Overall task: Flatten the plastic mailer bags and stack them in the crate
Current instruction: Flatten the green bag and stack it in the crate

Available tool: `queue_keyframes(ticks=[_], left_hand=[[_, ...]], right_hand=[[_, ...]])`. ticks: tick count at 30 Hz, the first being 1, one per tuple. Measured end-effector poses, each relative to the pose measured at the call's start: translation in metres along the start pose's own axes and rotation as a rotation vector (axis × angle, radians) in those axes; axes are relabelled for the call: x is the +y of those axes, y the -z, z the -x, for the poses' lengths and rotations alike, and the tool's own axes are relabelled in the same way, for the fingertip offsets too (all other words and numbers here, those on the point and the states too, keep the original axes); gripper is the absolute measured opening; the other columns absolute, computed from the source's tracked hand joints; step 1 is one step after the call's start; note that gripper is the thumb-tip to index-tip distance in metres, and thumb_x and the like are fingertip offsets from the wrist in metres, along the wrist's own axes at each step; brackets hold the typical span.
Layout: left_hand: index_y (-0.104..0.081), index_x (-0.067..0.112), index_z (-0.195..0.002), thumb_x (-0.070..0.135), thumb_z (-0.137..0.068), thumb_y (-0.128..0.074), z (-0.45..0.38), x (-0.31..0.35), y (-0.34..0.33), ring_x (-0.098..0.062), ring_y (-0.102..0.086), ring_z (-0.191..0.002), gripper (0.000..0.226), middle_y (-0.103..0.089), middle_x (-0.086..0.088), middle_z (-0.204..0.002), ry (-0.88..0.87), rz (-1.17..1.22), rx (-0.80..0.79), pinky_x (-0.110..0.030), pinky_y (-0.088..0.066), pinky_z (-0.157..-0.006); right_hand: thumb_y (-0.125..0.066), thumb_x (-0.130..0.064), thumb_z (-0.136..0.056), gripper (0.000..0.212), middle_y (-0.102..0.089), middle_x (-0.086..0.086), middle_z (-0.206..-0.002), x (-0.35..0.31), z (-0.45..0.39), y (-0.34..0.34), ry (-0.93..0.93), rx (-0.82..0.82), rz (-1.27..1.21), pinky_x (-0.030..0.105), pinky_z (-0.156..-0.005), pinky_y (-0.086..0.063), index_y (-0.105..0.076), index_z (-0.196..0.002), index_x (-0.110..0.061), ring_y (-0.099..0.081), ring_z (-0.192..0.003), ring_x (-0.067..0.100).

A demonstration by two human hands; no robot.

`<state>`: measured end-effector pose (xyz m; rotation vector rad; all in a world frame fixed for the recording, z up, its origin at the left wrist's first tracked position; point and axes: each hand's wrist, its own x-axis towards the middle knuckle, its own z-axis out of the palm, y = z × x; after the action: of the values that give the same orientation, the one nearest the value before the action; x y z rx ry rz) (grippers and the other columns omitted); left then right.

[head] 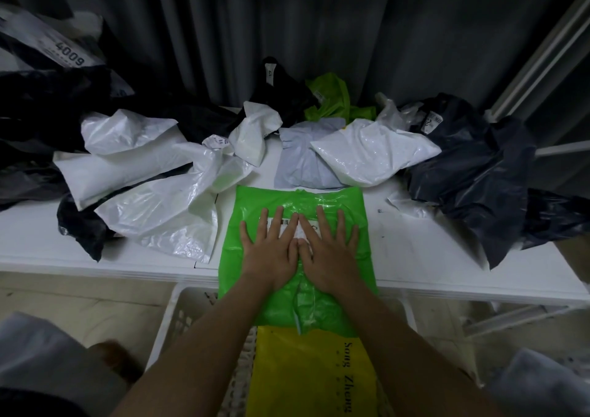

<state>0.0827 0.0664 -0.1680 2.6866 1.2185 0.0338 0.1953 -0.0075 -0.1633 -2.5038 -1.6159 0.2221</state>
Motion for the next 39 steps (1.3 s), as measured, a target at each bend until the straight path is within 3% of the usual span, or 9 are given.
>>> queue_keyframes(ticks=[9, 12, 15, 17, 19, 23, 26, 31, 39], left_hand=[[0.01, 0.038, -0.149, 0.054, -0.077, 0.019, -0.001, 0.0, 0.0, -0.024, 0.016, -0.146, 0.075, 0.014, 0.003, -0.16, 0.008, -0.018, -0.021, -0.061, 0.012, -0.11], [0.01, 0.038, -0.15, 0.052, -0.094, 0.002, -0.003, 0.0, 0.005, -0.024, 0.018, -0.146, 0.058, 0.016, 0.003, -0.159, 0.021, -0.007, -0.086, -0.061, 0.012, -0.11], [0.009, 0.039, -0.15, 0.046, -0.1, -0.01, -0.006, 0.001, 0.014, -0.023, 0.02, -0.145, 0.054, 0.017, 0.004, -0.159, 0.031, 0.039, -0.155, -0.061, 0.015, -0.11], [0.01, 0.039, -0.15, 0.047, -0.101, -0.011, -0.006, 0.001, 0.017, -0.023, 0.02, -0.145, 0.054, 0.018, 0.003, -0.159, 0.025, 0.06, -0.183, -0.06, 0.017, -0.108], [0.011, 0.039, -0.149, 0.047, -0.101, -0.011, -0.005, 0.001, 0.017, -0.024, 0.02, -0.145, 0.054, 0.018, 0.002, -0.159, 0.019, 0.061, -0.179, -0.061, 0.017, -0.108], [0.011, 0.039, -0.15, 0.047, -0.101, -0.01, -0.005, 0.0, 0.016, -0.023, 0.021, -0.145, 0.054, 0.018, 0.002, -0.159, 0.02, 0.052, -0.17, -0.061, 0.018, -0.108], [0.012, 0.04, -0.149, 0.049, -0.1, -0.01, -0.005, 0.001, 0.017, -0.024, 0.025, -0.143, 0.054, 0.021, 0.002, -0.158, 0.022, 0.046, -0.192, -0.061, 0.018, -0.108], [0.021, 0.038, -0.147, 0.06, -0.096, -0.013, -0.025, -0.006, 0.031, -0.03, 0.035, -0.137, 0.064, 0.033, -0.003, -0.152, 0.003, -0.066, -0.278, -0.061, 0.021, -0.106], [0.017, 0.042, -0.147, 0.062, -0.095, -0.01, -0.036, -0.024, 0.018, -0.034, 0.024, -0.142, 0.062, 0.023, -0.006, -0.157, 0.077, -0.019, -0.127, -0.062, 0.016, -0.107]], right_hand=[[0.013, -0.062, -0.077, 0.076, 0.012, -0.003, -0.161, -0.001, -0.001, -0.001, -0.002, -0.009, 0.016, 0.058, -0.111, 0.016, 0.002, -0.15, -0.043, 0.02, -0.145, 0.032], [0.014, -0.062, -0.076, 0.078, 0.009, 0.0, -0.161, -0.002, -0.002, 0.004, -0.004, -0.079, 0.029, 0.059, -0.111, 0.014, 0.002, -0.15, -0.042, 0.018, -0.145, 0.034], [-0.006, -0.055, -0.096, 0.059, 0.001, 0.005, -0.162, -0.004, -0.008, 0.016, 0.023, -0.144, 0.078, 0.059, -0.113, 0.009, -0.004, -0.152, -0.037, 0.009, -0.146, 0.037], [-0.009, -0.048, -0.098, 0.057, -0.011, 0.008, -0.161, -0.001, -0.015, 0.025, 0.073, -0.069, 0.141, 0.058, -0.116, 0.005, -0.018, -0.152, -0.031, -0.002, -0.147, 0.036], [0.002, -0.054, -0.087, 0.072, -0.008, 0.007, -0.161, 0.003, -0.022, 0.029, 0.076, 0.029, 0.155, 0.058, -0.114, 0.012, -0.023, -0.15, -0.032, 0.003, -0.147, 0.036], [-0.006, -0.071, -0.089, 0.065, 0.021, 0.0, -0.158, 0.01, -0.029, 0.018, -0.052, -0.078, 0.098, 0.063, -0.105, 0.021, 0.004, -0.149, -0.047, 0.025, -0.141, 0.041], [-0.011, -0.071, -0.091, 0.063, 0.018, 0.0, -0.159, 0.012, -0.029, 0.012, -0.078, -0.1, 0.073, 0.064, -0.108, 0.016, 0.005, -0.148, -0.049, 0.024, -0.141, 0.041], [0.01, -0.074, -0.073, 0.079, 0.01, 0.001, -0.161, 0.014, -0.032, 0.004, -0.064, -0.042, 0.076, 0.066, -0.109, 0.011, 0.001, -0.148, -0.049, 0.018, -0.143, 0.042], [0.012, -0.072, -0.072, 0.081, 0.008, 0.002, -0.161, 0.015, -0.033, 0.001, -0.057, -0.023, 0.06, 0.066, -0.11, 0.009, -0.001, -0.149, -0.048, 0.015, -0.143, 0.042]])
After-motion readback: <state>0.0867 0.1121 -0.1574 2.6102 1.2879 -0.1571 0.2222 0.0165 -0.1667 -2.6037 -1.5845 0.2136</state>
